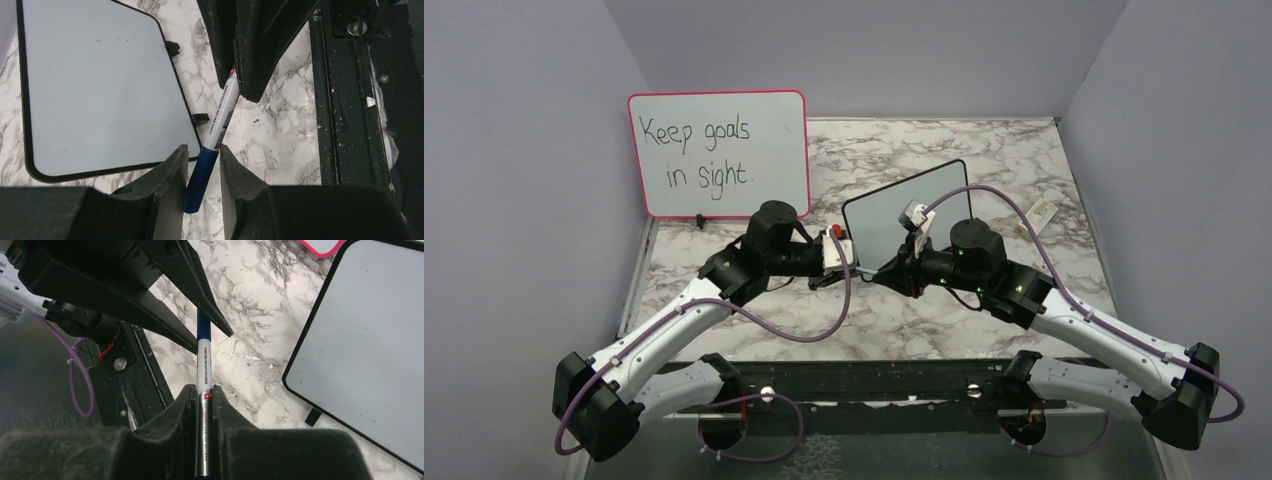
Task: Write a sentence on the whiteboard
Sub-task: Open the whiteboard marker at the center of the board.
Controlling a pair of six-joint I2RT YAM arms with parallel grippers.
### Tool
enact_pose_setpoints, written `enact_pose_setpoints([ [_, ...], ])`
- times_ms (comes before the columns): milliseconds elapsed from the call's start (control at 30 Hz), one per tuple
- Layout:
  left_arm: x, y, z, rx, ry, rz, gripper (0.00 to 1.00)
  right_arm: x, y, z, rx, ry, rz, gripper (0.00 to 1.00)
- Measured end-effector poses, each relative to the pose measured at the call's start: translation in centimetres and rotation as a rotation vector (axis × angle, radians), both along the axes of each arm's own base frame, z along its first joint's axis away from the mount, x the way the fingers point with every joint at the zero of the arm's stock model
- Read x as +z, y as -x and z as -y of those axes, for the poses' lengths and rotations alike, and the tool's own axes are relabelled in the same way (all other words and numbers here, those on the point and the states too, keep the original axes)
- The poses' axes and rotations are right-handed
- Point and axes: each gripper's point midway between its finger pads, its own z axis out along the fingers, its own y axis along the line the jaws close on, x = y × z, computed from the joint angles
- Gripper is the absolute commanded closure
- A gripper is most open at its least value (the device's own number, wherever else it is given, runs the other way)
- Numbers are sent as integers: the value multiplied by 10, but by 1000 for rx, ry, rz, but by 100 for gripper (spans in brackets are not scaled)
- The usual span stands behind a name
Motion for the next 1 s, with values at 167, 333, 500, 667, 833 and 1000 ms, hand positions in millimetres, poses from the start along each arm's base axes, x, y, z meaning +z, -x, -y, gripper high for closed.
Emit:
enact_pose_setpoints([
  [167,-2,0,-1,-3,-9,1,73,0,0,0,4,2,3,99],
  [333,-3,2,0,-14,-10,4,86,0,2,0,11,2,6,99],
  [500,-6,5,-1,-36,-19,4,100,-1,4,1,17,6,-5,96],
  [667,-5,6,0,-46,-19,12,100,0,5,1,15,8,-18,78],
  [833,-7,7,-1,-50,-22,7,100,5,4,0,5,-2,-31,67],
  [1000,-8,8,-1,-50,-26,2,100,19,2,-2,-3,-31,-35,66],
])
